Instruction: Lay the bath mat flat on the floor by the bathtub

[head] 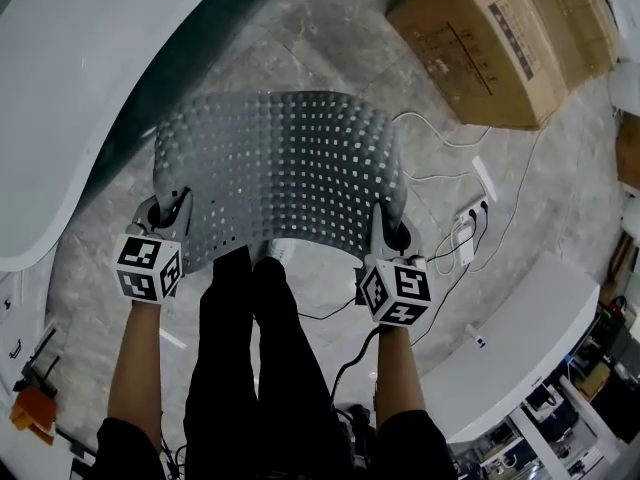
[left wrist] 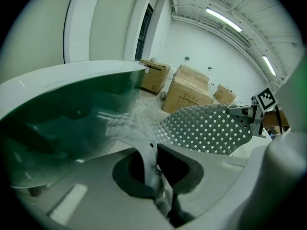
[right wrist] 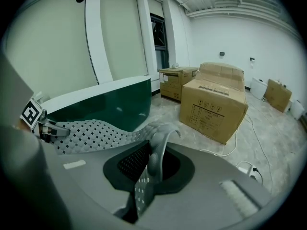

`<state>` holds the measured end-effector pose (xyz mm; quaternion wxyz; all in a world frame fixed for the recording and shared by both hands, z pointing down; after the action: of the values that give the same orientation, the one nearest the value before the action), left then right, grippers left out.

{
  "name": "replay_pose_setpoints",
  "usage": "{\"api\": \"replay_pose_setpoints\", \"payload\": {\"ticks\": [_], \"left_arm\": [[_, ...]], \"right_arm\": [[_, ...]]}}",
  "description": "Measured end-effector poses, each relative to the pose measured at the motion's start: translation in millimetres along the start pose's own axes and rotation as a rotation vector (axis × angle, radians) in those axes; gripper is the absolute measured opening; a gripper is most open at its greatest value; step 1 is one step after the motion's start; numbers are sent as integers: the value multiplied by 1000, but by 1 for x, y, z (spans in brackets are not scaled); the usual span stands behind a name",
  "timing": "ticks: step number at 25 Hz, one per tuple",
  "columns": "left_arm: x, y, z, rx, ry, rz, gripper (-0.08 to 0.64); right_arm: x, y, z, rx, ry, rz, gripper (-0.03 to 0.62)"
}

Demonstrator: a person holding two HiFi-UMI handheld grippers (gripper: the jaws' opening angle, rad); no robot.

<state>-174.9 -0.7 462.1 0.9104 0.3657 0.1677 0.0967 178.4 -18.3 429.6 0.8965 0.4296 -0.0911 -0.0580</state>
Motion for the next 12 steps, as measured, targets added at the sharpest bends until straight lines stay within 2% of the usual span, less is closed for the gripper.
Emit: {"api": "replay_pose_setpoints", "payload": {"ticks": [12], "left_arm": [[-23, 38, 49, -16, -6, 5, 26]], "right_arm": [[-2, 39, 51, -12, -8, 5, 48]]}}
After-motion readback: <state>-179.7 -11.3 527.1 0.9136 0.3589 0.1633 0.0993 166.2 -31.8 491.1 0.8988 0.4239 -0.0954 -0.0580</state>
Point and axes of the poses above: the fingertips, and each gripper's own axes: z forward along the fingers, x to its right, y out of its underside, the point moved 4 cm from there along -z, backward along the fingers, and after that the axes turned 10 degrees about x, right-handed, at the moved point
